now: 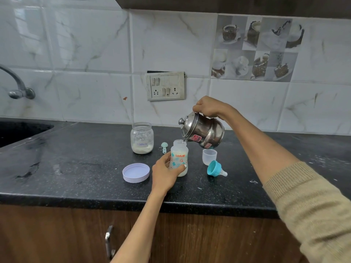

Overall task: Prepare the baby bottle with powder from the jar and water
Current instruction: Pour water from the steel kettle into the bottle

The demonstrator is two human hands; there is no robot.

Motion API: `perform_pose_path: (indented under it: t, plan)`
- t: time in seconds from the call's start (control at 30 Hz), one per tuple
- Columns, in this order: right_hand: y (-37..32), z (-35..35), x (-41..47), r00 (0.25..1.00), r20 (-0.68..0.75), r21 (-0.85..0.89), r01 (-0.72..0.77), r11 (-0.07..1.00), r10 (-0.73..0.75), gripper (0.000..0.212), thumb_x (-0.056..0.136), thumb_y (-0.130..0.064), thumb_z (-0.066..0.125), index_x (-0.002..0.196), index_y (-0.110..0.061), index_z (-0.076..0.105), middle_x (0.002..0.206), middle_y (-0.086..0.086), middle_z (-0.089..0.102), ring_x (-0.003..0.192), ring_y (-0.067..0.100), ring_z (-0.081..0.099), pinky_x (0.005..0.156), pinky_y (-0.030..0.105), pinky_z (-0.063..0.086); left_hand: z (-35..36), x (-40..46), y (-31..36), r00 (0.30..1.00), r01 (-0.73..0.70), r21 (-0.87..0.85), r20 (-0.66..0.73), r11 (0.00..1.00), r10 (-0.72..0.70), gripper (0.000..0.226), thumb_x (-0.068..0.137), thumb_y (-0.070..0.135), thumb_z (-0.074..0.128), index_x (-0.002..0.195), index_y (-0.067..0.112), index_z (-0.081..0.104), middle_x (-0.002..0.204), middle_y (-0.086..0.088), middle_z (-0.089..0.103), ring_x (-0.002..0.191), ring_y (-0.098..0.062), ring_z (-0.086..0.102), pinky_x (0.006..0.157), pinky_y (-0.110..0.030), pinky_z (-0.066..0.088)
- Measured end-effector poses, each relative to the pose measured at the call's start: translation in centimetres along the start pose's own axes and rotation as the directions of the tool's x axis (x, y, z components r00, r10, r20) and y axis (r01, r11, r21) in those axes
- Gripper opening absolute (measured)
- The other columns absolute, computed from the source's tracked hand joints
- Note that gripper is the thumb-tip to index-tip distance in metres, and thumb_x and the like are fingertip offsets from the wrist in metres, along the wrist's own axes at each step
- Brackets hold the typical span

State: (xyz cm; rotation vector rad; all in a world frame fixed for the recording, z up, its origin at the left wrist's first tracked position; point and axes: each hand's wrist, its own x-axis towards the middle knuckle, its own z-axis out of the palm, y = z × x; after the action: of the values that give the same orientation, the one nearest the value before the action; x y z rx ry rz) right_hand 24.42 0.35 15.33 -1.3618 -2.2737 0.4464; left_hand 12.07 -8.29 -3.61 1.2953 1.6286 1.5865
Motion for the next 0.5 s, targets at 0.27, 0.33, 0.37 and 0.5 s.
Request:
perform_pose_path:
  t: [0.27,0.33,0.37,0.5]
  plan:
    - [0.02,0.0,0.05,1.0,-0.005,-0.007,-0.003,1.0,0.003,0.04,0.09,-0.012,0.046,0.056,-0.018,0.026,0.056,0.001,0.02,0.05,0.014,0.017,0.05,0.029,0.014,0.01,0.02,-0.07,1.0,0.002,-0.007,0.003,1.0,-0.002,0.07,0.073,0.015,0.078,0.136,0.015,0.047,0.134,-0.006,0.056,0.121,-0.017,0.055,0.101,-0.036,0.046]
    - [-0.01,-0.01,0.01,1.0,-0.005,-0.006,-0.001,1.0,0.001,0.04,0.09,-0.011,0.046,0.056,-0.018,0.026,0.056,0.001,0.02,0.05,0.014,0.017,0.05,0.029,0.014,0.01,0.01,-0.13,1.0,0.002,-0.006,0.002,1.0,-0.002,0.07,0.073,0.016,0.078,0.136,0.015,0.047,0.134,-0.006,0.056,0.12,-0.017,0.055,0.101,-0.036,0.046]
    - [-0.02,0.0,0.01,1.0,-0.004,-0.004,0.0,1.0,0.0,0.04,0.089,-0.011,0.046,0.056,-0.018,0.025,0.056,0.001,0.02,0.05,0.014,0.017,0.05,0.029,0.014,0.03,0.03,-0.16,1.0,0.0,-0.008,0.002,1.0,0.0,0.07,0.073,0.016,0.078,0.136,0.015,0.048,0.134,-0.006,0.056,0.12,-0.017,0.055,0.101,-0.036,0.046]
    - [0.03,-0.03,0.11,1.0,-0.01,-0.003,0.006,1.0,-0.006,0.04,0.088,-0.01,0.046,0.055,-0.018,0.025,0.056,0.001,0.02,0.051,0.015,0.017,0.05,0.028,0.015,0.07,0.15,-0.27,1.0,0.006,-0.012,0.003,1.0,-0.006,0.071,0.072,0.017,0.079,0.136,0.016,0.048,0.134,-0.005,0.056,0.12,-0.017,0.055,0.102,-0.038,0.046]
